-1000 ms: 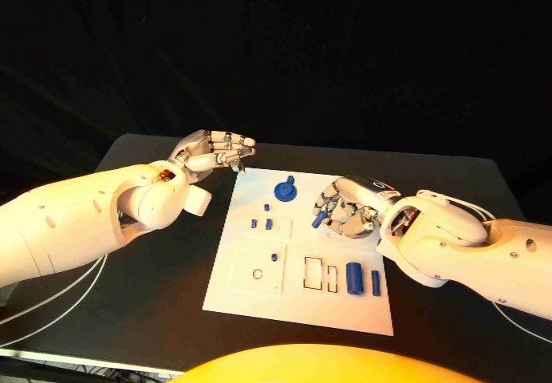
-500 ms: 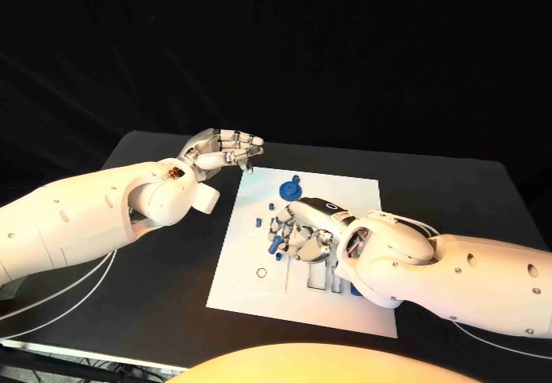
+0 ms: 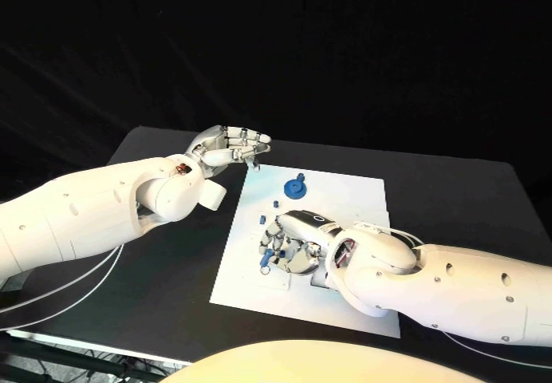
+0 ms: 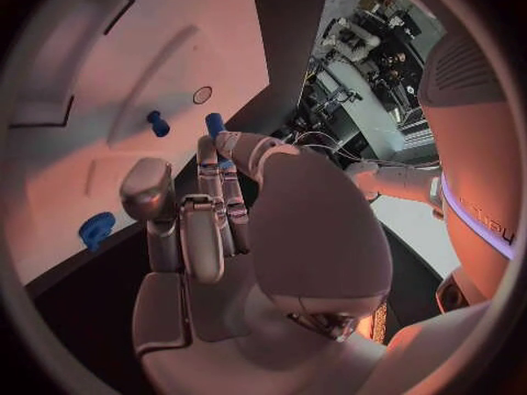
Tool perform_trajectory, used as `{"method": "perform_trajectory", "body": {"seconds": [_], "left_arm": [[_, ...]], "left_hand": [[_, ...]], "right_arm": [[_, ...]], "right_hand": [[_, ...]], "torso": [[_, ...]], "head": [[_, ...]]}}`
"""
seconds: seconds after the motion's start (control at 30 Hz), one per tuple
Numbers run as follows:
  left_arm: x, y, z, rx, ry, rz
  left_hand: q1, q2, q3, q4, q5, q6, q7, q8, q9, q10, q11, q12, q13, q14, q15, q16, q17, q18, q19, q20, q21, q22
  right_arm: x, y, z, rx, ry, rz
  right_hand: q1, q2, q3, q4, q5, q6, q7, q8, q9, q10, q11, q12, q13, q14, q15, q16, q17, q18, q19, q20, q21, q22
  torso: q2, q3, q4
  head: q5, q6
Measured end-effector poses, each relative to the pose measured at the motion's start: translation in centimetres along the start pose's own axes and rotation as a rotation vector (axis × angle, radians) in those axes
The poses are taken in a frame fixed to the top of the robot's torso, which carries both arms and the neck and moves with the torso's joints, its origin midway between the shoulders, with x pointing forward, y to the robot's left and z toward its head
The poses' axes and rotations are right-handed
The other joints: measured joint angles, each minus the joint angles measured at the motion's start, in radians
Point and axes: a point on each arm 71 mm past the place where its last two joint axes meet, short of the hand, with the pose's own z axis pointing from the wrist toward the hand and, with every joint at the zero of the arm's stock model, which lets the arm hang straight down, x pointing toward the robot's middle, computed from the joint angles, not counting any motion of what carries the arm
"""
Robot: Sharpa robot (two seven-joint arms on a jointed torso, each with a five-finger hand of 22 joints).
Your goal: Assemble the parts on the task board
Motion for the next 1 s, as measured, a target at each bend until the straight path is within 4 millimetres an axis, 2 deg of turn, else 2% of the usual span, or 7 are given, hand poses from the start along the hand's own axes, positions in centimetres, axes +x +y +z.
{"method": "perform_trajectory", "body": {"seconds": [0.4,1.0], "left_arm": [[0.0,0.0,0.0,-0.001,0.001,0.000],[0.0,0.0,0.0,-0.005,0.002,-0.001]], "left_hand": [[0.000,0.000,0.000,0.000,0.000,0.000,0.000,0.005,0.000,0.000,0.000,0.000,0.000,-0.004,-0.004,0.000,0.000,0.000,-0.004,0.004,0.000,0.000],[0.000,0.000,-0.003,0.003,0.000,0.000,0.000,0.005,-0.001,-0.004,0.004,0.000,0.000,-0.007,0.000,0.000,0.000,0.000,-0.004,0.004,0.000,0.000]], "right_arm": [[1.2,0.1,0.3,-0.005,0.045,-0.024],[1.4,0.0,0.4,0.020,0.038,-0.094]], "right_hand": [[-0.004,-0.004,0.003,-0.003,-0.002,0.000,0.000,0.000,0.000,0.000,-0.004,0.000,0.000,0.000,0.000,0.000,-0.002,0.000,0.000,0.000,-0.005,-0.002],[-0.009,0.002,0.004,-0.018,-0.008,-0.006,0.003,0.008,0.000,0.004,-0.006,-0.004,0.002,0.000,0.000,0.000,-0.003,0.000,0.000,0.000,-0.005,-0.002]], "torso": [[0.001,0.0022,-0.0011],[0.000,0.0012,-0.0006]], "head": [[0.009,-0.004],[0.010,-0.007]]}}
